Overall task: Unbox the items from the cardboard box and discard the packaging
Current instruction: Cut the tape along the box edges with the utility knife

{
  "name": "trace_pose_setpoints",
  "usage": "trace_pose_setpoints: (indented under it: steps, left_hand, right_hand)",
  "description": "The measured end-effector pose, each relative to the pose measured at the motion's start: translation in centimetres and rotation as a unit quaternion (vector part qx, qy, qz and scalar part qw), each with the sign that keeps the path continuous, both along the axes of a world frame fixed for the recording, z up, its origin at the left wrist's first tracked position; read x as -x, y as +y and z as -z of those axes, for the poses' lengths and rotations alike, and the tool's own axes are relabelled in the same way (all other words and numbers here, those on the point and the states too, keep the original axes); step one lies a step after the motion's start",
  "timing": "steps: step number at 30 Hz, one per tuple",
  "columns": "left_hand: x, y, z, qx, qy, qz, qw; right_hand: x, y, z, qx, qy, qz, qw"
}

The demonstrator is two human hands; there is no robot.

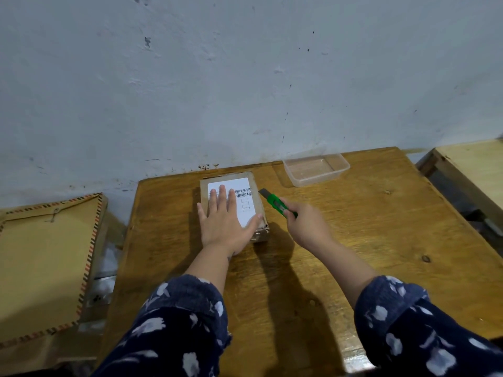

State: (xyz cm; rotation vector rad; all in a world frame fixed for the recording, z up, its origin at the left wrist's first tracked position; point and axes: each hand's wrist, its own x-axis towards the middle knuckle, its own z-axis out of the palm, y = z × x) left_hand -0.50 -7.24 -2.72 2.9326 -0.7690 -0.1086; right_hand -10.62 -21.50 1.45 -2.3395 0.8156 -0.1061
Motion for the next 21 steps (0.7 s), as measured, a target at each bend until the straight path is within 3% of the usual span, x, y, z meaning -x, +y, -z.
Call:
trace_pose_setpoints:
  steps: [3,9,15,21]
  left_hand:
    - [0.0,0.0,0.0,0.001,0.003,0.000,1.000]
    - [0.0,0.2,-0.4,0.001,0.020,0.007,1.000]
    - [-0.2,-0.1,-1.8,-0.011,0.073,0.000,0.997]
    - [0.3,-0.8,-3.0,-0.053,0.136,0.013,0.989]
  right_hand:
    - [1.1,0.2,0.0,0.005,0.010,-0.007,1.000]
    - [1.5,0.4,0.8,-0.076,-0.002,0.046,0.996]
    - [2.9,0.1,0.6,-0.198,-0.018,0.083,0.976]
    - [4.1,-0.3,0.4,-0.242,-0.039,0.077,0.967]
